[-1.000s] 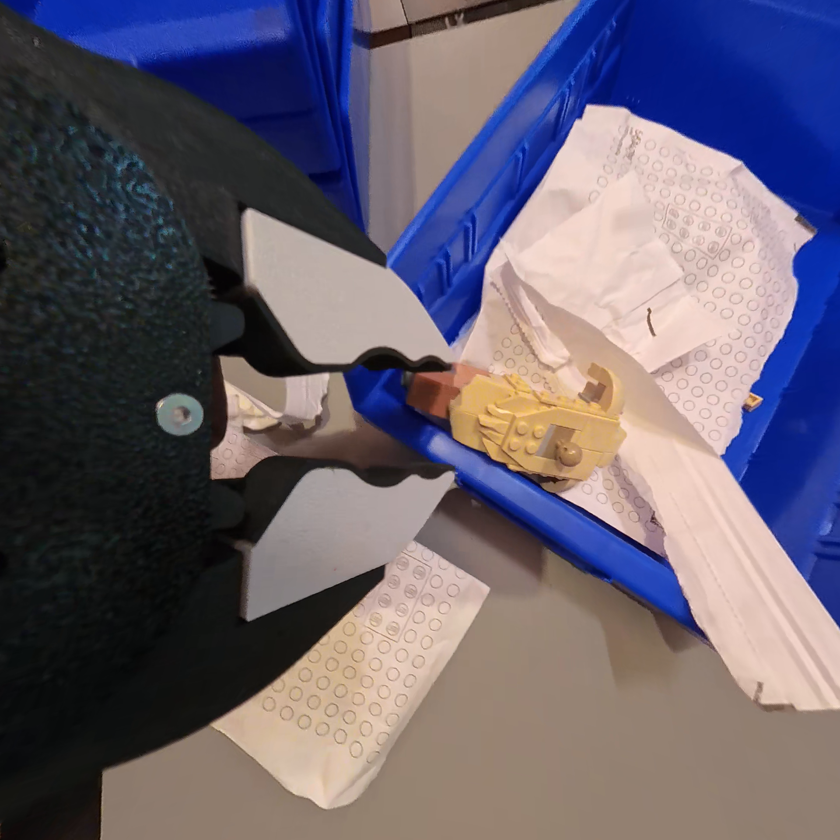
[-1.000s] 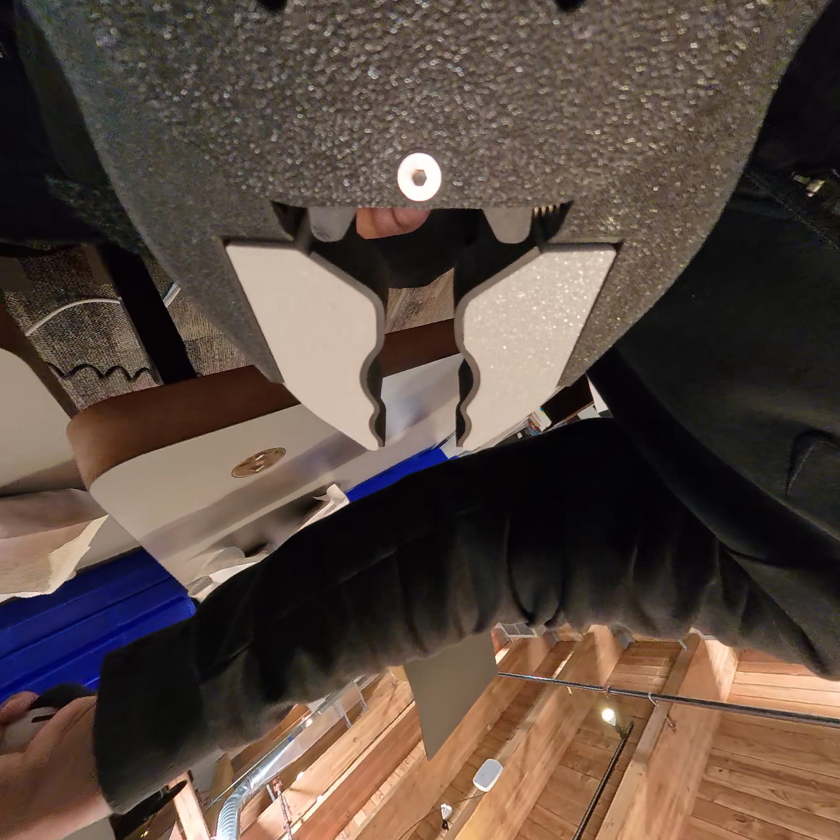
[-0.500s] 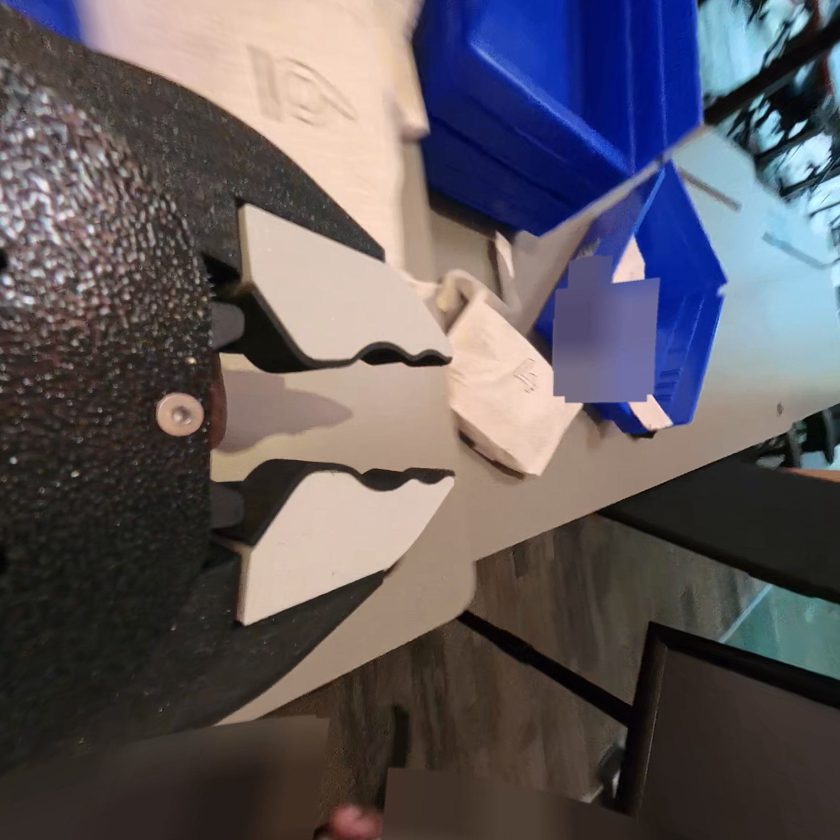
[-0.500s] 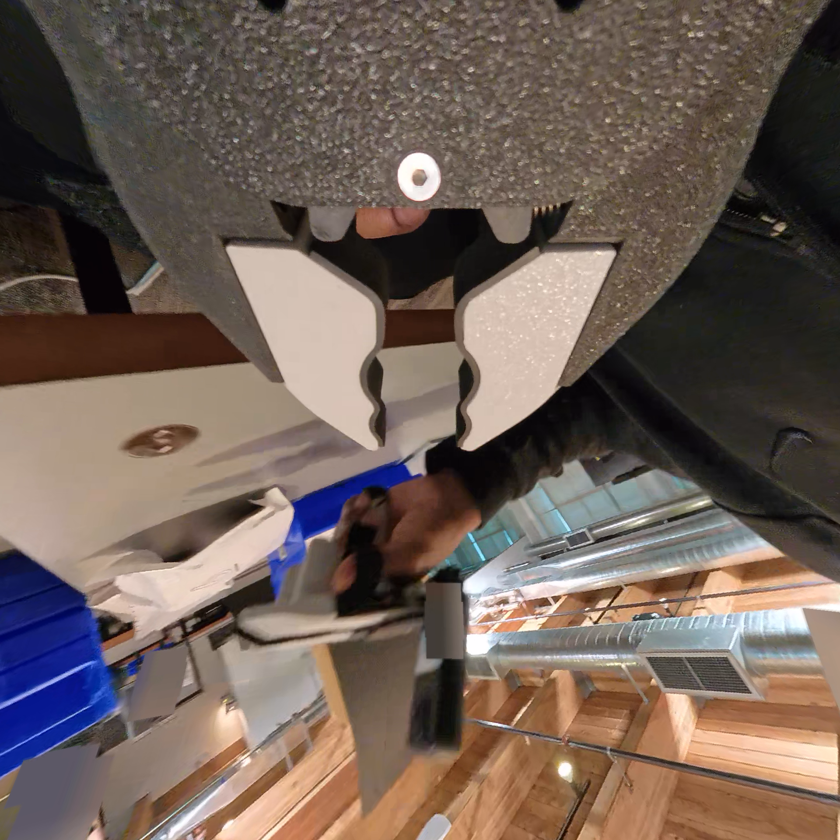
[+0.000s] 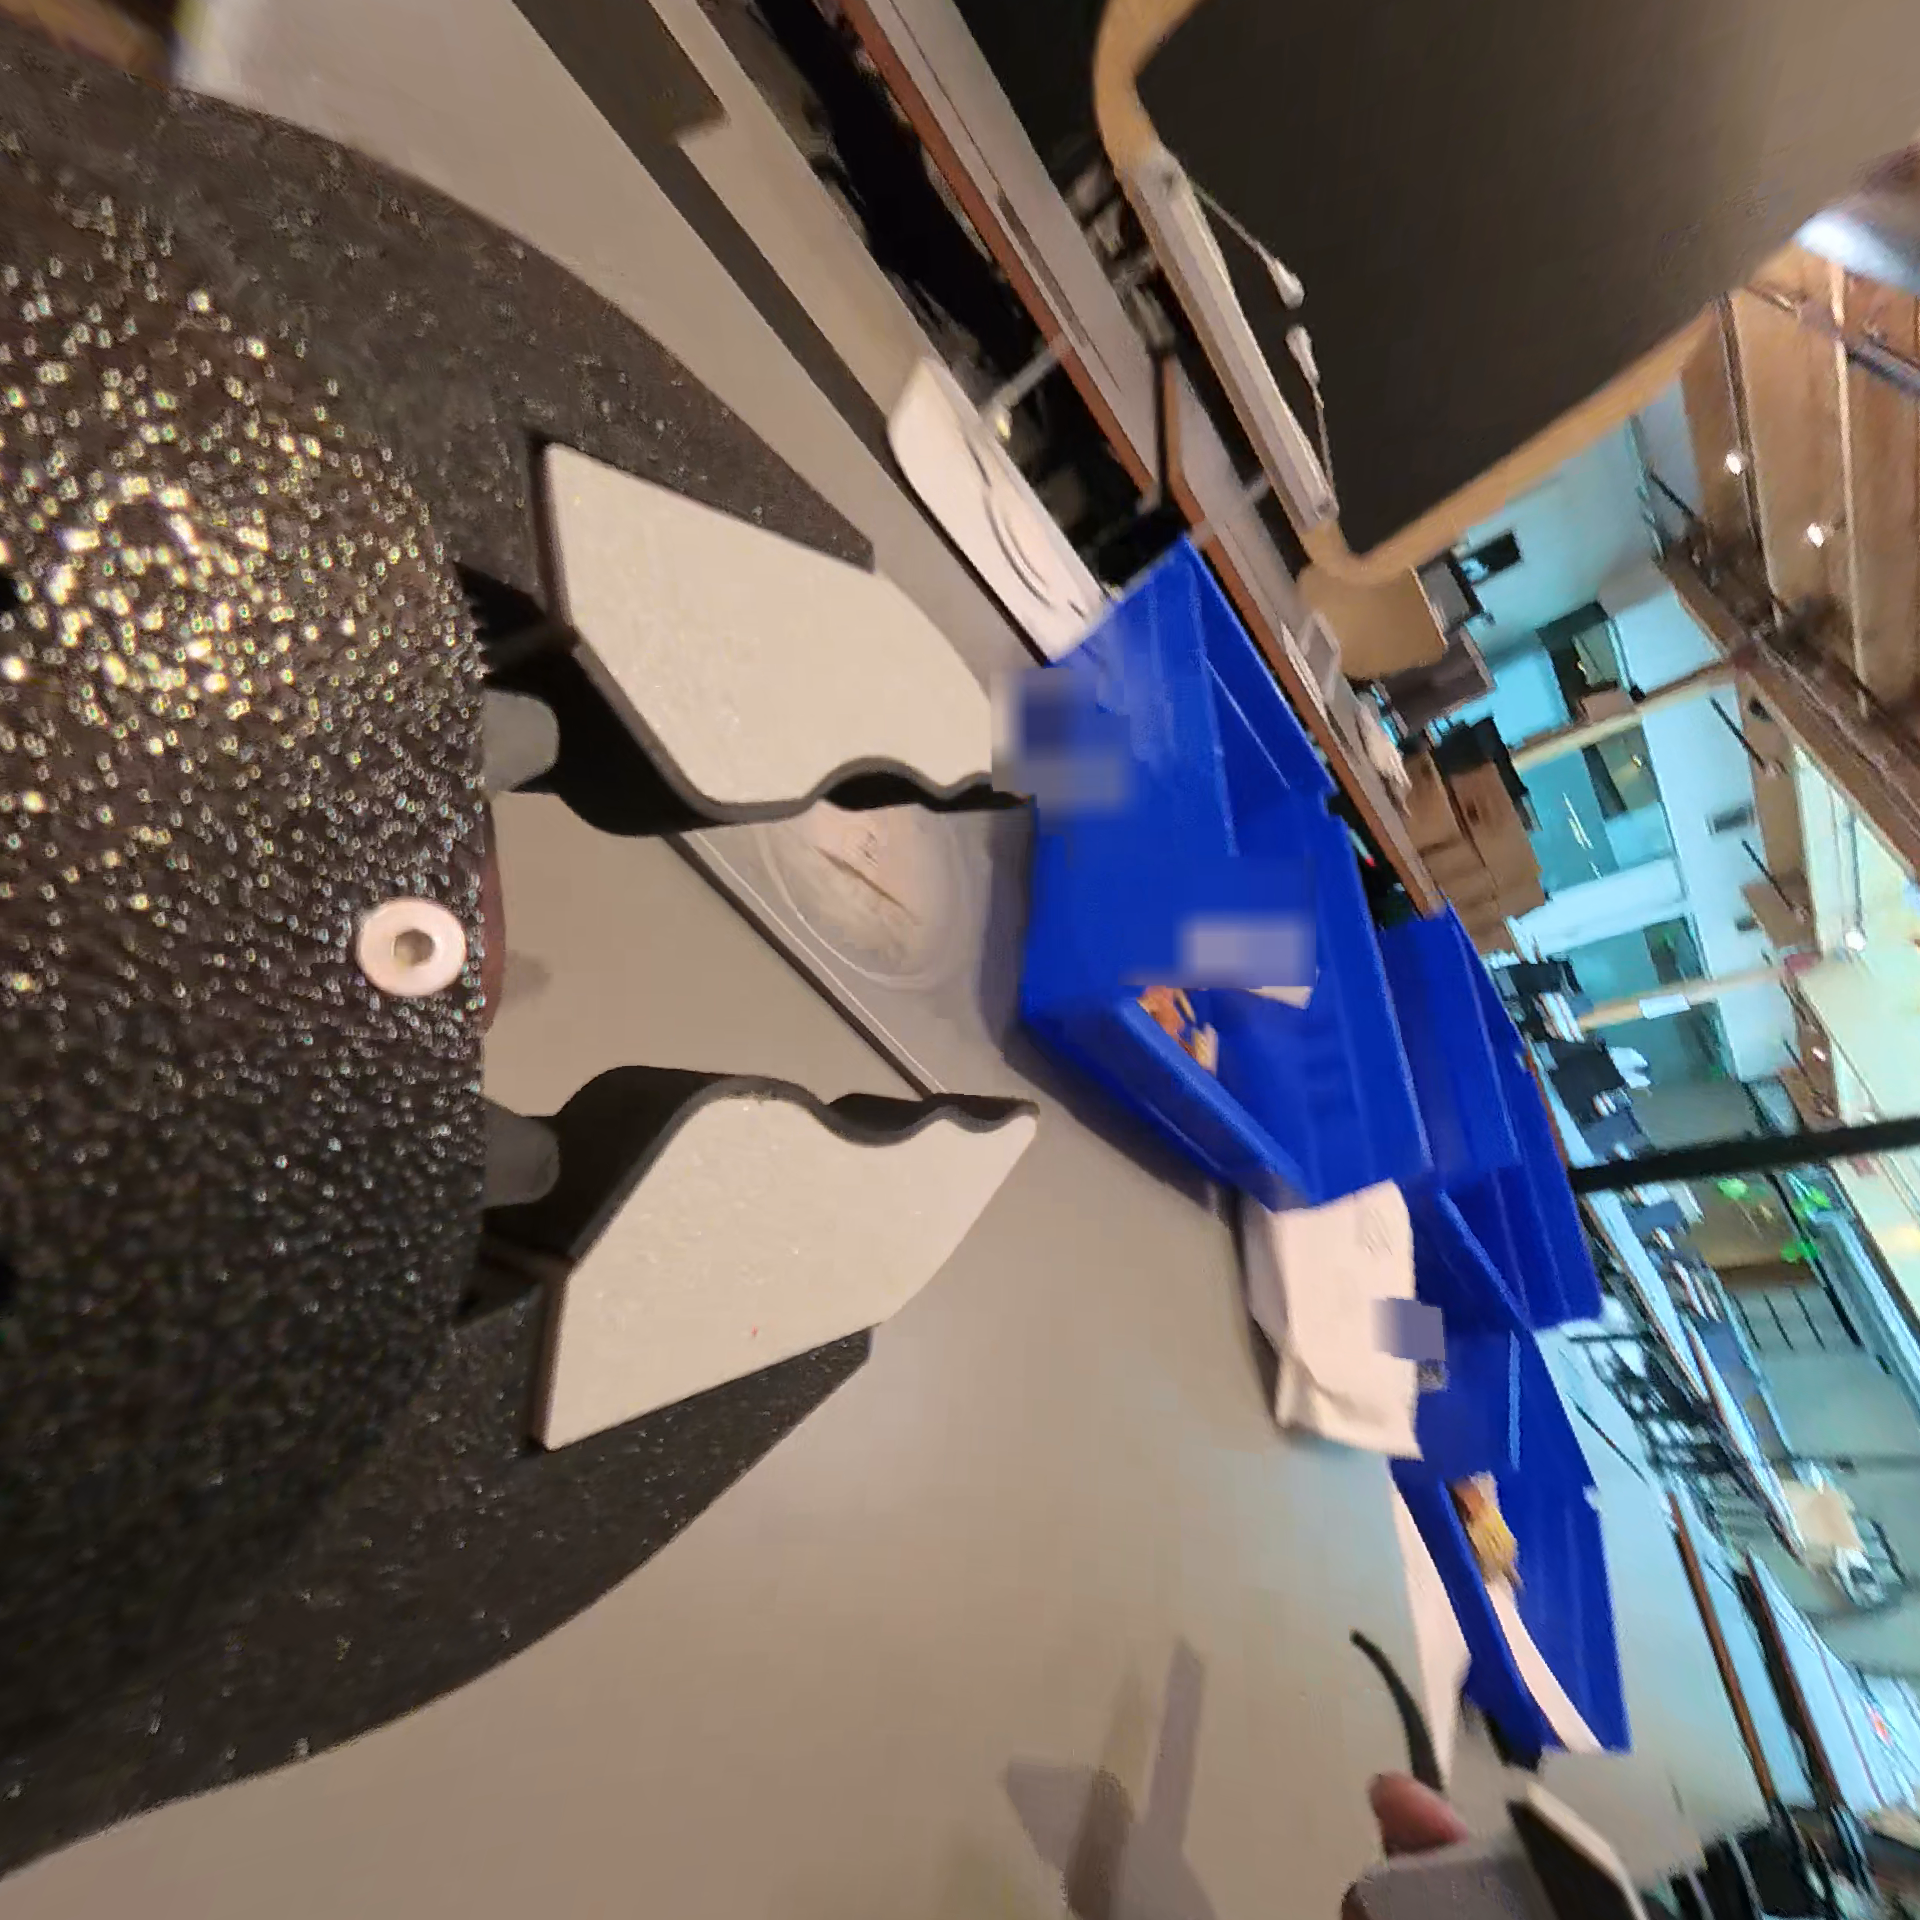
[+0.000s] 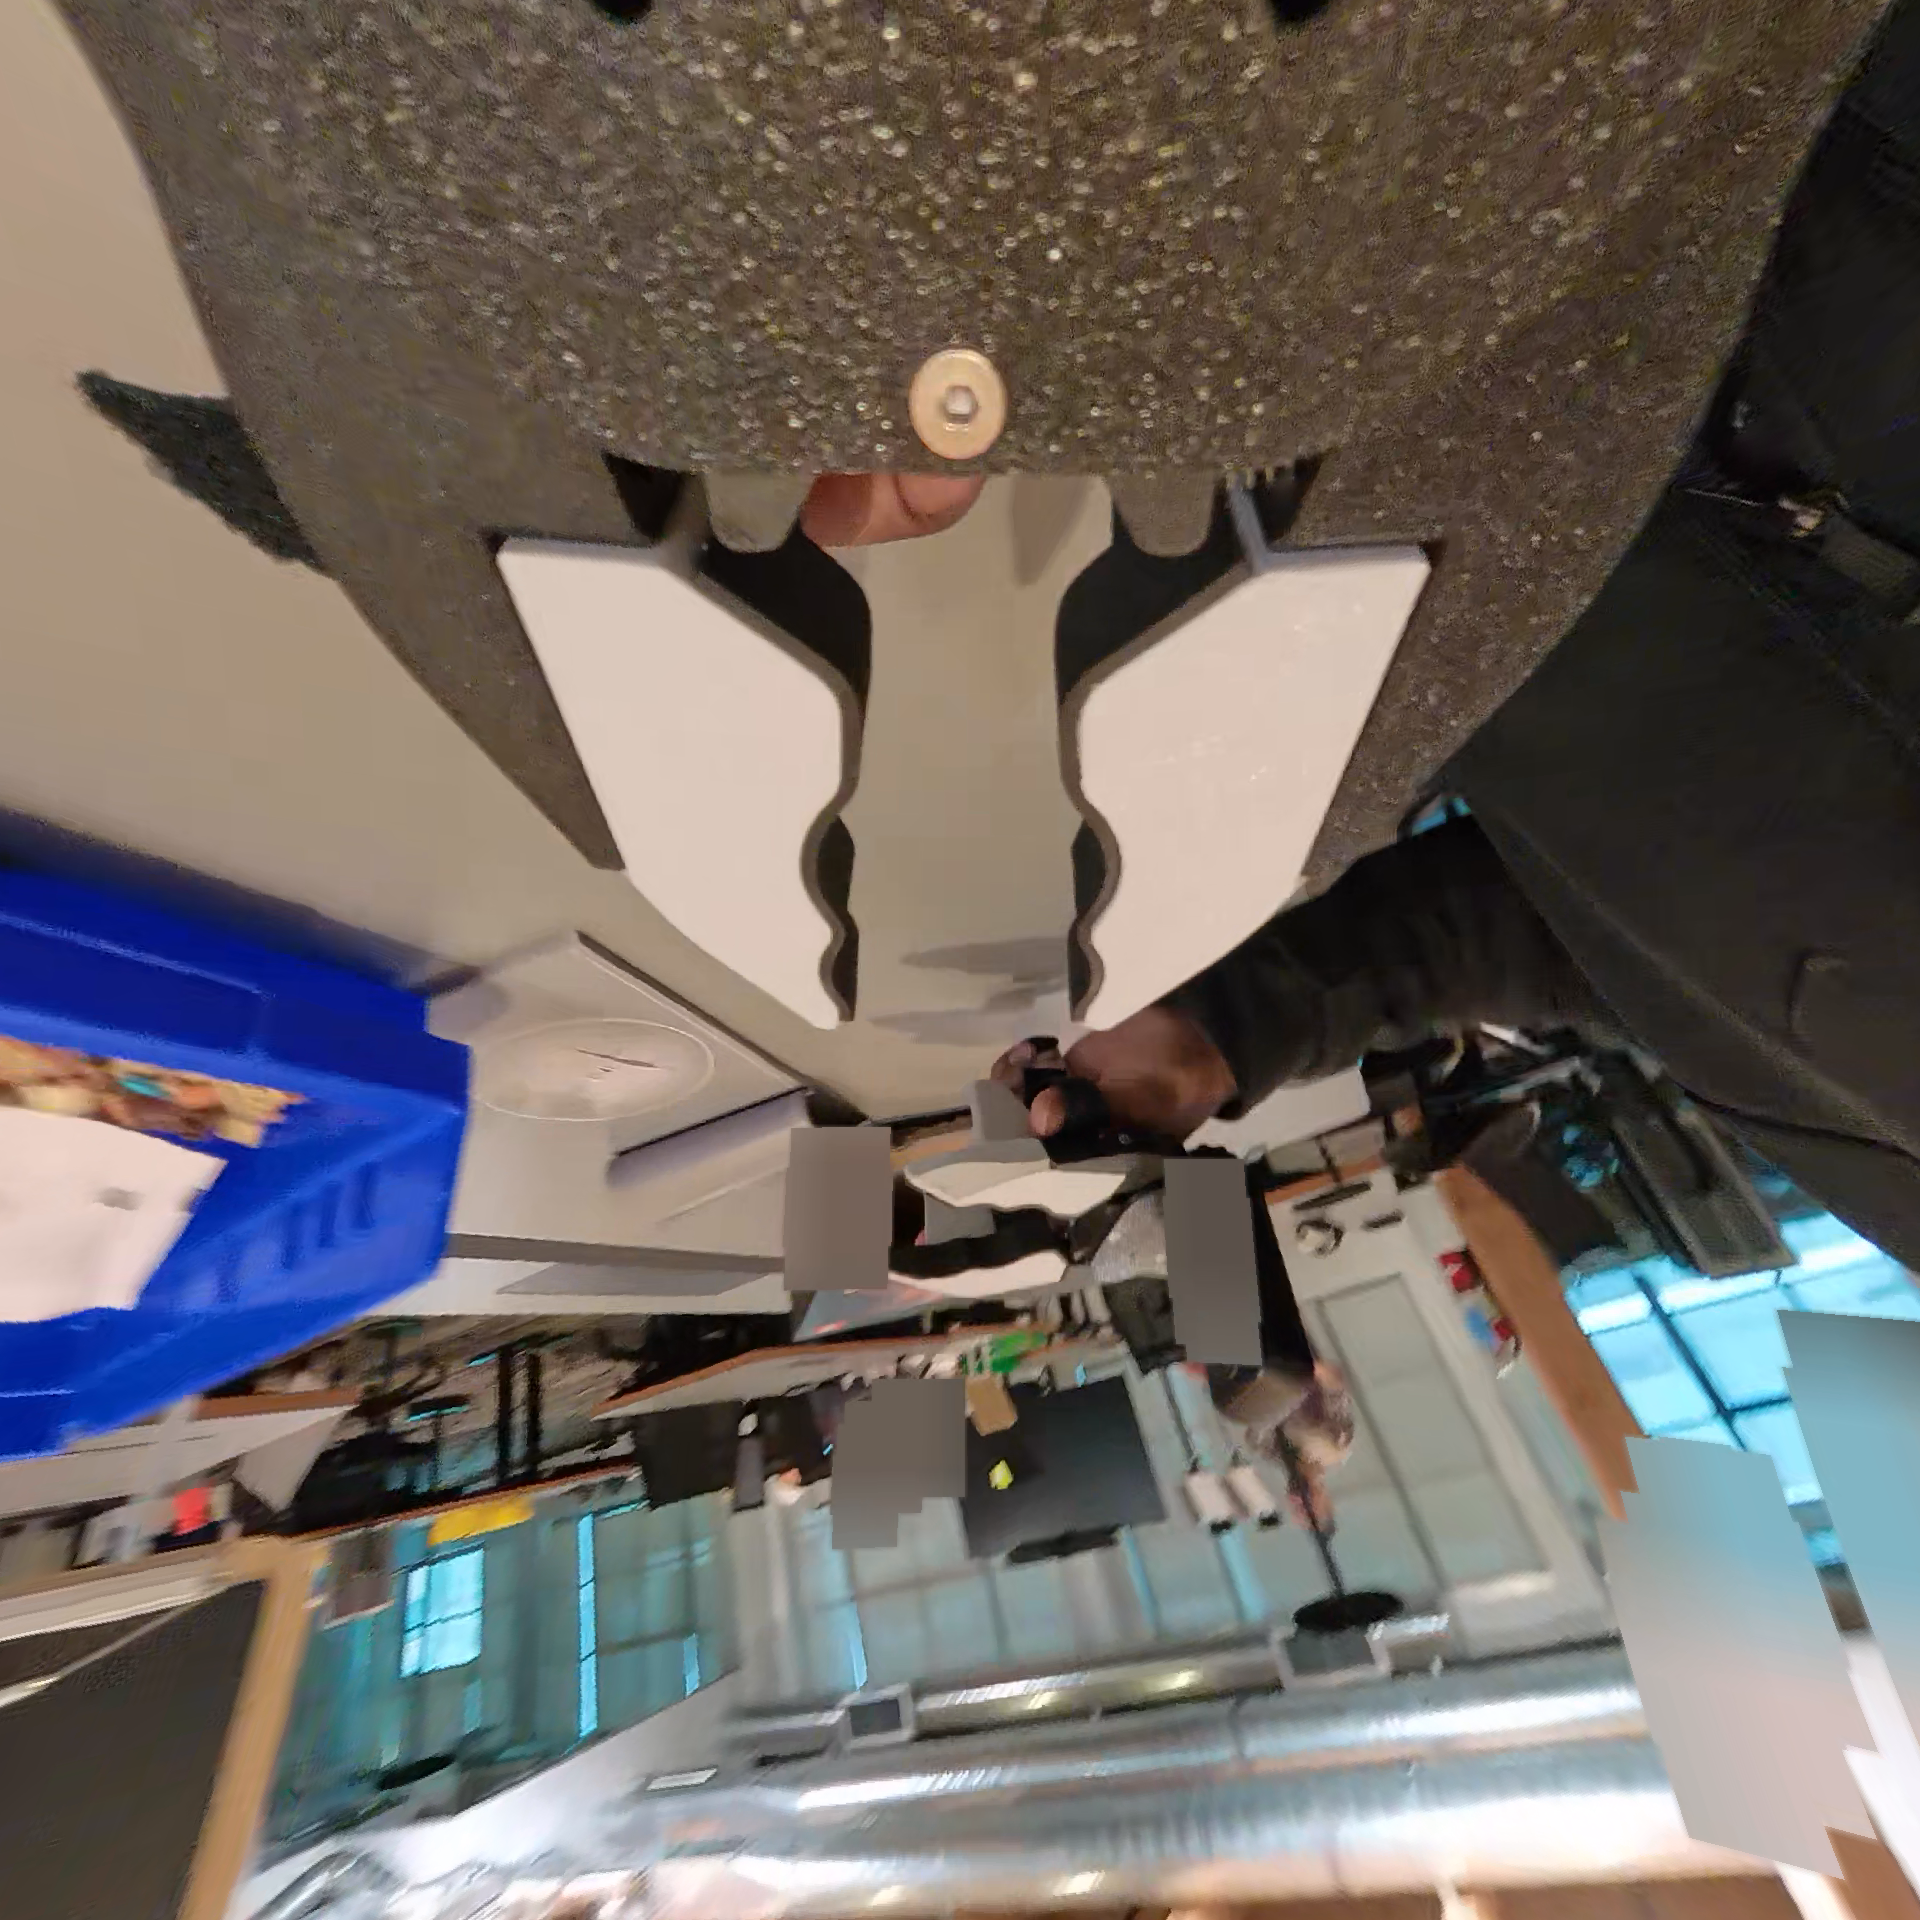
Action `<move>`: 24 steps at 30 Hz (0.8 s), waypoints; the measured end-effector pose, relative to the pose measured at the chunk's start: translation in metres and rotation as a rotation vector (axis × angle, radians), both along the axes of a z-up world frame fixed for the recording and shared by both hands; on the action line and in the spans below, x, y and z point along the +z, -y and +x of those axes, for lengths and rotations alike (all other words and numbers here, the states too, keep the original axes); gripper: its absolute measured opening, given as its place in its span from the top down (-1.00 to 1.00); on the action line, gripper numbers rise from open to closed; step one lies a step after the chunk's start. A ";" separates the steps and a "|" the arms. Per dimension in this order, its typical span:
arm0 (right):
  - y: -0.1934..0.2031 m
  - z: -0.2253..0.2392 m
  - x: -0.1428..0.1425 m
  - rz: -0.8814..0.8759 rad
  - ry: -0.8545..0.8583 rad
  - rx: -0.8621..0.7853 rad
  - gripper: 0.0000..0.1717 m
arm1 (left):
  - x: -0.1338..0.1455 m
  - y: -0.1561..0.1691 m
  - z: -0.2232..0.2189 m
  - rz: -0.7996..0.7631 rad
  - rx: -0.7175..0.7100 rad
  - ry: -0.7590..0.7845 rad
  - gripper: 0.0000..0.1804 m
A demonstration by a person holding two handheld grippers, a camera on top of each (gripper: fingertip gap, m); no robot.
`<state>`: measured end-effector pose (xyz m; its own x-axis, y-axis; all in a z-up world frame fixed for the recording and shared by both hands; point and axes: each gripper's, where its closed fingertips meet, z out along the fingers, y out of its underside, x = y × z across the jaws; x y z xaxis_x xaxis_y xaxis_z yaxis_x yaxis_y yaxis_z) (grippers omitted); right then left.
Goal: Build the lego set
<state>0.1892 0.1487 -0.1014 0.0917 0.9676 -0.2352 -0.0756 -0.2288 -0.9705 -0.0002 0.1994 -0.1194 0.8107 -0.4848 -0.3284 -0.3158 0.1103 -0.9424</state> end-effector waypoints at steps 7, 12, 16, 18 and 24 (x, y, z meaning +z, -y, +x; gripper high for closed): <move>0.005 -0.109 -0.012 0.145 0.122 0.213 0.45 | -0.004 0.006 -0.074 -0.017 0.088 -0.022 0.38; 0.026 -0.169 -0.018 0.170 0.136 0.431 0.44 | -0.002 0.002 -0.089 0.000 0.135 -0.023 0.37; 0.047 -0.203 -0.022 0.171 0.101 0.585 0.43 | -0.006 -0.001 -0.101 0.005 0.189 -0.024 0.37; 0.054 -0.213 -0.027 0.148 0.074 0.620 0.44 | -0.008 -0.002 -0.108 0.016 0.220 -0.032 0.36; 0.049 -0.212 -0.023 0.048 0.048 0.633 0.48 | -0.011 -0.014 -0.114 0.007 0.218 0.005 0.36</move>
